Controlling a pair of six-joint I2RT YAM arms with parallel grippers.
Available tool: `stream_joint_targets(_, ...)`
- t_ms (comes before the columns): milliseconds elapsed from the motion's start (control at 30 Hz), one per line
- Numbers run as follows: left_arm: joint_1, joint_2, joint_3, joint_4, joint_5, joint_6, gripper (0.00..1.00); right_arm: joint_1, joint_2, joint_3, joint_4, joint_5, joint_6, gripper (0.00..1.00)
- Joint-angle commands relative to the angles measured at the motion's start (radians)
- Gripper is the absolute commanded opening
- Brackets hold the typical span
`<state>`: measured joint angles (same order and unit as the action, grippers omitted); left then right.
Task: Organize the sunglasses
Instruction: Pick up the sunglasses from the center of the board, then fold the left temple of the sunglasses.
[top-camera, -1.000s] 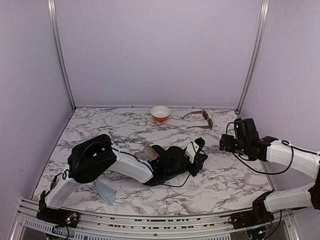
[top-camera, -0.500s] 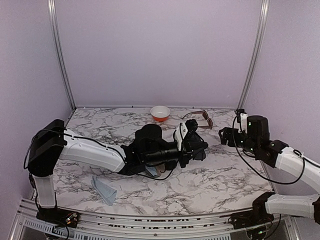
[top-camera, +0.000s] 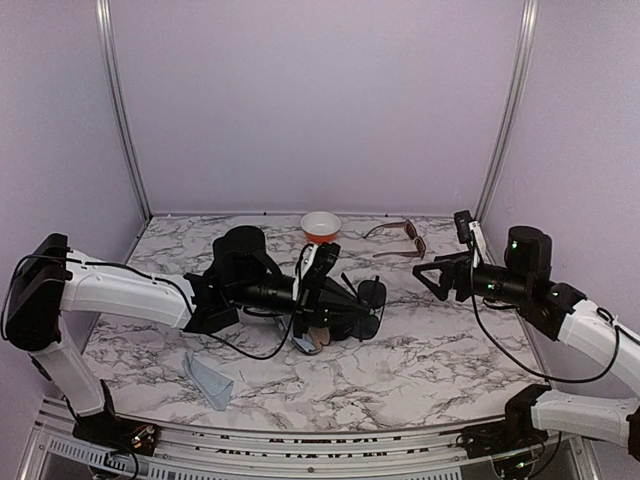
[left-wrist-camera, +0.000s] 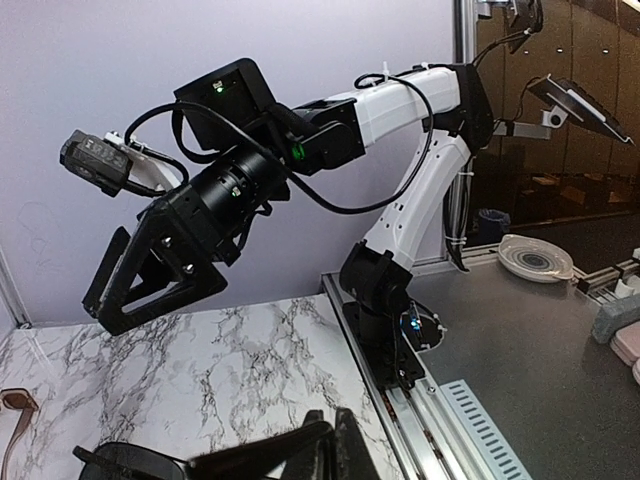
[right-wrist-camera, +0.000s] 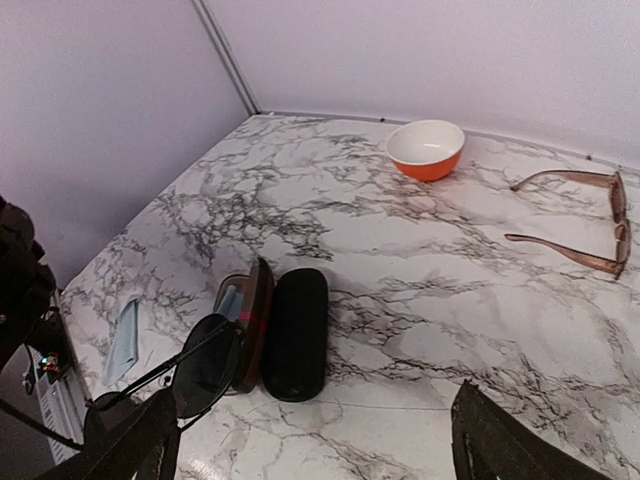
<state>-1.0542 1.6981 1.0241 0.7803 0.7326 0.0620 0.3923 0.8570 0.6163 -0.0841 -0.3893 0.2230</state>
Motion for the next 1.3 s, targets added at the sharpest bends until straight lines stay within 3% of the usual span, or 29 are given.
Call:
stream_joint_targets(0,0.026,-0.072,-0.026,-0.033,0.167,0.001,0.0,0.037,0.001,0.015,0.04,-0.254,-0.042,0.91)
stream_joint_targets(133,0.038,-0.106,-0.051,-0.051,0.22,-0.013,0.0,0.192,0.035,0.032,0.027,-0.145,-0.104,0.91)
stream_joint_targets(267,0.046,-0.159,-0.095,-0.069,0.206,0.022,0.0,0.211,0.095,0.038,0.079,-0.138,-0.034,0.89)
stream_joint_targets(433,0.045,-0.238,-0.18,-0.086,0.091,0.116,0.0,0.211,0.074,-0.005,0.146,0.018,0.186,0.83)
stream_joint_targets(600,0.044,-0.279,-0.222,-0.093,0.011,0.194,0.0,0.212,0.048,-0.138,0.402,-0.066,0.471,0.76)
stream_joint_targets(733,0.043,-0.283,-0.226,-0.093,-0.033,0.234,0.0,0.225,0.085,-0.178,0.469,-0.096,0.586,0.73)
stream_joint_targets(1000,0.034,-0.29,-0.224,-0.093,-0.077,0.279,0.0,0.236,0.157,-0.181,0.586,-0.144,0.639,0.64)
stream_joint_targets(1167,0.032,-0.296,-0.219,-0.093,-0.008,0.257,0.0,0.243,0.178,-0.047,0.371,-0.161,0.445,0.57)
stream_joint_targets(1267,0.032,-0.291,-0.219,-0.093,0.002,0.26,0.0,0.243,0.2,0.003,0.338,-0.223,0.422,0.54)
